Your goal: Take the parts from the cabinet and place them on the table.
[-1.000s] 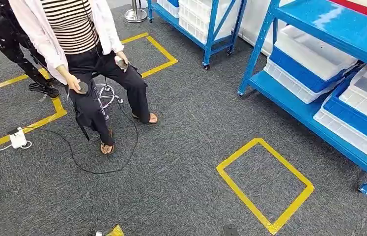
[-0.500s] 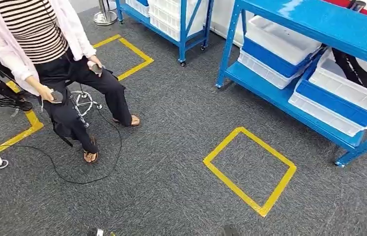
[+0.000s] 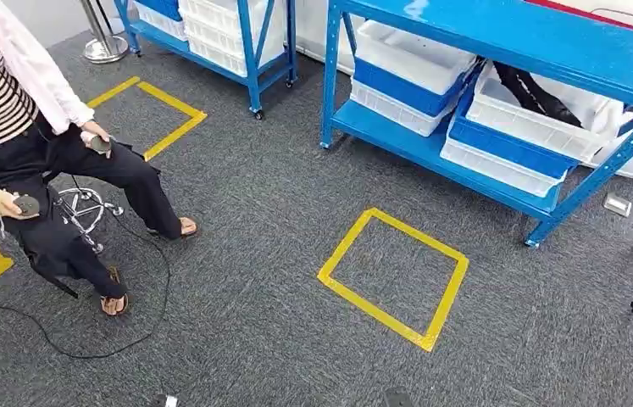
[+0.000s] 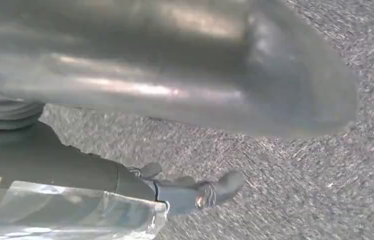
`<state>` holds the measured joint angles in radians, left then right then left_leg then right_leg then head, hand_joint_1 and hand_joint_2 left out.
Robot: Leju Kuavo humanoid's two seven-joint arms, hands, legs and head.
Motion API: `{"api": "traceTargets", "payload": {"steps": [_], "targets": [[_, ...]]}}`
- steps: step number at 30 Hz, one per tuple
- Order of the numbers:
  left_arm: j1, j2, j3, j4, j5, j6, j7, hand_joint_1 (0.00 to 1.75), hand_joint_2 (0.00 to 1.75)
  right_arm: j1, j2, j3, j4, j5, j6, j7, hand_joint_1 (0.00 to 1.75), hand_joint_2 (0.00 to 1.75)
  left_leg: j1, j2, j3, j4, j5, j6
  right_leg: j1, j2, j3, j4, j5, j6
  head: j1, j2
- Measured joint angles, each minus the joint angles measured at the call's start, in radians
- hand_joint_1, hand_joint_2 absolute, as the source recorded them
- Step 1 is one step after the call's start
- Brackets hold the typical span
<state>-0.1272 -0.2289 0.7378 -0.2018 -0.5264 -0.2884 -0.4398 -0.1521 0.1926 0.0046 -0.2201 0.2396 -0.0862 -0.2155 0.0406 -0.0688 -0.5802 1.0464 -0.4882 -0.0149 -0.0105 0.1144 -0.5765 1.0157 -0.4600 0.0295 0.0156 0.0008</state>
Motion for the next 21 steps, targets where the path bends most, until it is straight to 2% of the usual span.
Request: {"api": "traceTargets", "payload": {"steps": [2,3,4,5,6,7,8,9,10,11,12,13,14,15,16,17,18,21], "targets": [[-0.001,-0.001,-0.002,0.000,-0.002,0.000,0.000,0.00,0.00,0.007,-0.001,0.000,0.000,0.000,0.000,0.000,0.00,0.00,-0.009,0.019,0.001,-0.005,0.005,0.021,-0.003,0.020,-0.007,-0.006,0.003,0.017,-0.001,0.000],[-0.002,-0.003,-0.002,0.000,-0.002,0.000,0.000,0.00,0.00,0.011,-0.001,0.000,0.000,-0.001,0.000,0.000,0.00,0.00,-0.007,0.028,0.004,-0.012,0.012,0.035,-0.007,-0.014,-0.011,0.020,-0.004,0.016,-0.002,0.000],[-0.002,-0.002,-0.003,0.000,-0.002,-0.001,-0.002,0.00,0.00,0.012,0.000,0.000,0.000,-0.004,0.003,-0.005,0.00,0.00,-0.008,0.034,0.006,-0.014,0.011,0.041,-0.004,-0.069,-0.027,0.059,-0.024,0.015,0.002,0.000],[-0.001,0.000,-0.004,0.000,-0.002,-0.002,-0.005,0.00,0.00,0.010,0.002,0.000,0.000,-0.005,0.006,-0.011,0.00,0.00,-0.010,0.044,0.005,-0.013,0.011,0.046,-0.005,-0.093,-0.061,0.124,-0.061,0.013,0.010,0.000],[0.003,0.001,-0.006,0.000,-0.002,-0.004,-0.008,0.00,0.00,0.009,0.002,0.000,0.000,-0.008,0.008,-0.015,0.00,0.00,-0.012,0.054,0.005,-0.013,0.011,0.048,-0.004,-0.099,-0.099,0.204,-0.099,0.011,0.011,0.000],[0.008,0.002,-0.007,0.000,-0.002,-0.005,-0.013,0.00,0.00,0.009,0.002,0.000,0.000,-0.013,0.008,-0.016,0.00,0.00,-0.014,0.064,0.004,-0.013,0.010,0.049,-0.005,-0.100,-0.132,0.274,-0.126,0.012,0.011,0.000],[0.011,0.004,-0.007,0.000,-0.002,-0.005,-0.016,0.00,0.00,0.012,0.001,0.000,0.000,-0.015,0.008,-0.016,0.00,0.00,-0.016,0.070,0.003,-0.013,0.010,0.049,-0.006,-0.101,-0.150,0.317,-0.135,0.018,0.011,0.000],[0.014,0.005,-0.007,0.000,-0.002,-0.005,-0.017,0.00,0.00,0.016,0.000,0.000,0.000,-0.017,0.010,-0.016,0.00,0.00,-0.017,0.074,0.003,-0.013,0.009,0.049,-0.006,-0.102,-0.144,0.304,-0.125,0.024,0.011,0.000],[0.014,0.006,-0.008,0.000,-0.002,-0.005,-0.017,0.00,0.00,0.018,0.000,-0.001,0.000,-0.019,0.017,-0.018,0.00,0.00,-0.017,0.075,0.004,-0.013,0.009,0.049,-0.006,-0.102,-0.116,0.250,-0.101,0.031,0.011,0.000],[0.014,0.006,-0.008,0.000,-0.002,-0.005,-0.017,0.00,0.00,0.018,-0.002,-0.001,0.000,-0.021,0.024,-0.026,0.00,0.00,-0.017,0.077,0.005,-0.013,0.009,0.048,-0.006,-0.104,-0.068,0.156,-0.065,0.038,0.011,0.000],[0.013,0.006,-0.008,0.000,-0.002,-0.004,-0.018,0.00,0.00,0.017,-0.002,-0.001,0.000,-0.020,0.026,-0.036,0.00,0.00,-0.017,0.077,0.006,-0.013,0.009,0.048,-0.006,-0.109,-0.026,0.076,-0.038,0.039,0.011,0.000],[0.013,0.006,-0.008,0.000,-0.001,-0.004,-0.018,0.00,0.00,0.014,-0.002,-0.001,0.000,-0.017,0.026,-0.050,0.00,0.00,-0.017,0.079,0.007,-0.013,0.009,0.045,-0.003,-0.121,0.008,-0.003,-0.015,0.030,0.013,0.000],[0.014,0.006,-0.008,0.000,0.001,-0.003,-0.018,0.00,0.00,0.013,-0.001,-0.001,0.000,-0.015,0.026,-0.058,0.00,0.00,-0.023,0.078,0.008,-0.013,0.004,0.038,0.013,-0.120,0.006,-0.006,-0.009,0.019,0.011,0.000],[0.013,0.006,-0.008,0.000,0.001,-0.003,-0.018,0.00,0.00,0.012,-0.001,-0.001,0.000,-0.012,0.025,-0.065,0.00,0.00,-0.023,0.078,0.009,-0.010,0.002,0.036,0.011,-0.117,0.007,-0.006,-0.006,0.015,0.011,0.000],[0.014,0.007,-0.008,0.000,0.002,0.000,-0.019,0.00,0.00,0.013,-0.001,-0.001,0.000,-0.006,0.025,-0.081,0.00,0.00,-0.025,0.078,0.009,-0.009,-0.003,0.047,0.006,-0.117,0.016,-0.008,-0.002,0.016,0.008,0.000],[0.014,0.007,-0.008,0.000,0.002,0.002,-0.019,0.00,0.00,0.013,-0.002,-0.001,0.000,-0.002,0.025,-0.096,0.00,0.00,-0.022,0.079,0.010,-0.010,-0.002,0.046,0.007,-0.117,0.018,-0.007,-0.002,0.016,0.010,0.000],[0.015,0.007,-0.008,0.000,0.001,0.010,-0.021,0.00,0.00,0.011,-0.002,-0.001,0.000,0.004,0.037,-0.124,0.00,0.00,-0.018,0.079,0.011,-0.012,0.003,0.038,0.009,-0.116,0.017,-0.007,-0.002,0.015,0.010,0.000],[0.015,0.008,-0.010,0.000,-0.007,0.023,-0.034,0.00,0.00,0.009,0.000,-0.001,-0.001,0.005,0.062,-0.189,0.00,0.00,-0.016,0.079,0.015,-0.020,0.006,0.031,0.011,-0.116,0.016,-0.007,-0.002,0.015,0.009,0.000]]}}
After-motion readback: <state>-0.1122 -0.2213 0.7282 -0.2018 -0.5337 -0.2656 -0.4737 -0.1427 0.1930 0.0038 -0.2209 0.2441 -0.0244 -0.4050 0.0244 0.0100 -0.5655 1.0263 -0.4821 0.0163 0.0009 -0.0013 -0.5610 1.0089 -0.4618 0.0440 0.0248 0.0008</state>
